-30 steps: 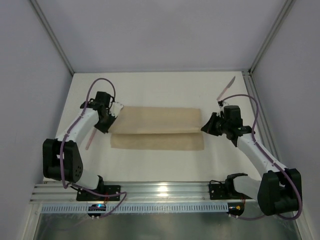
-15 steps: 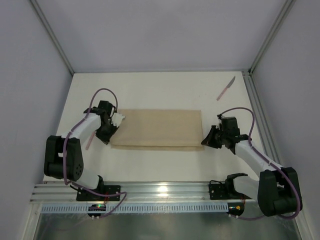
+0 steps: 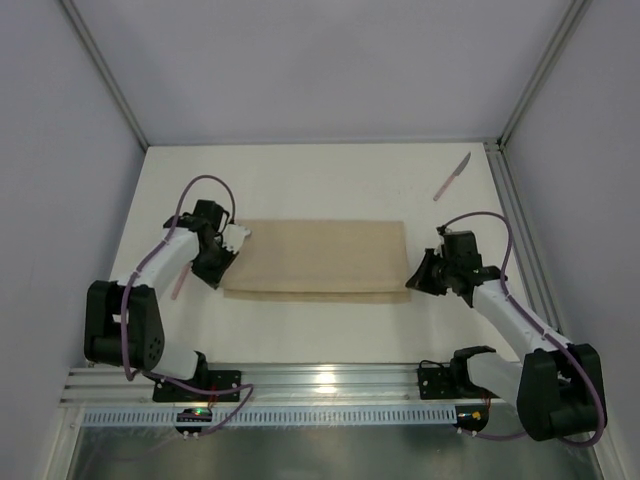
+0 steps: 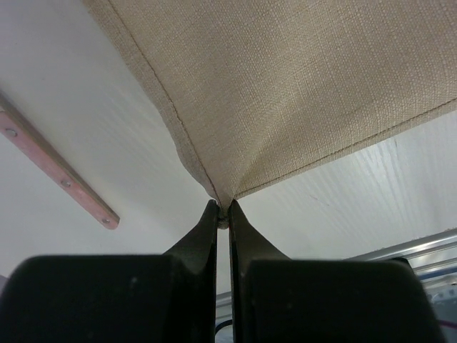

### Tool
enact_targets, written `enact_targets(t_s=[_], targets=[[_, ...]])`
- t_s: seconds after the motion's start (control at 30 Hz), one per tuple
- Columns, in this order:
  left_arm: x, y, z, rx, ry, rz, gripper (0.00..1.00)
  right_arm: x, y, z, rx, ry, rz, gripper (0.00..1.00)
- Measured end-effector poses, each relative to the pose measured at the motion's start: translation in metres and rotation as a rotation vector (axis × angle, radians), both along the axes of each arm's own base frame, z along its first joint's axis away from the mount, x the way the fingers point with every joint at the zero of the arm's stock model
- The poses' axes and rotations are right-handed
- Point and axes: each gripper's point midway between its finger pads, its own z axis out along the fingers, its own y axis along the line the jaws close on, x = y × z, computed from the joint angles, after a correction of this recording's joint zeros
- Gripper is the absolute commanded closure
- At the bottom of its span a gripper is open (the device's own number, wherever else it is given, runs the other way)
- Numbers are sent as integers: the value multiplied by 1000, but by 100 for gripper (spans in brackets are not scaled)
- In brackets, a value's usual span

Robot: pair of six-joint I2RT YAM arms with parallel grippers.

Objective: Fold the napkin into a case and place the utensils inside
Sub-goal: Fold and flatten the napkin at the center of the board, then smooth out the rectangle-folded napkin at the center of the board.

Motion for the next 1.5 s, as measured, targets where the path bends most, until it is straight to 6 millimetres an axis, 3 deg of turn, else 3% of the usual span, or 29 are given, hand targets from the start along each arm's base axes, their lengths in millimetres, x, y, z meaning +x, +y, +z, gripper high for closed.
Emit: enact_targets(t_s=[0.2,0.33,0.57,1.03,1.1,1.13,1.17,1.23,1.27,1.37,1.47,1.5], targets=[[2,-3,15,-22,-42,-3,100,3,0,19,4,-46,-1,96],[-3,-6,6,-16,-15,-21,100,-3,-2,11,-3,-20,-6,96],[-23,-9,-26,18,112,-61,100,-20,-6,-22,-25,106,-19,96],[-23,-10,-34,17,120,-64,100,-25,-9,-23,-41,123,-31,96],[-23,-10,-34,16,121,-65,90,-25,-9,-23,-43,123,-32,94],[-23,-10,-34,16,122,-65,86,-25,-9,-23,-45,124,-32,88],[-24,-11,-34,15,124,-67,75,-25,-9,-23,-46,127,-35,71],[-24,-10,-34,16,126,-75,63,-27,-13,-24,-62,134,-42,57],[-25,-9,-34,19,129,-77,52,-27,-14,-24,-71,139,-47,51],[-29,-6,-25,31,135,-88,41,-27,-20,-17,-100,133,-64,48],[-23,-6,2,30,73,-90,44,-14,-25,10,-118,51,-88,49],[-18,-7,15,24,34,-92,47,-6,-26,26,-118,-1,-97,57]])
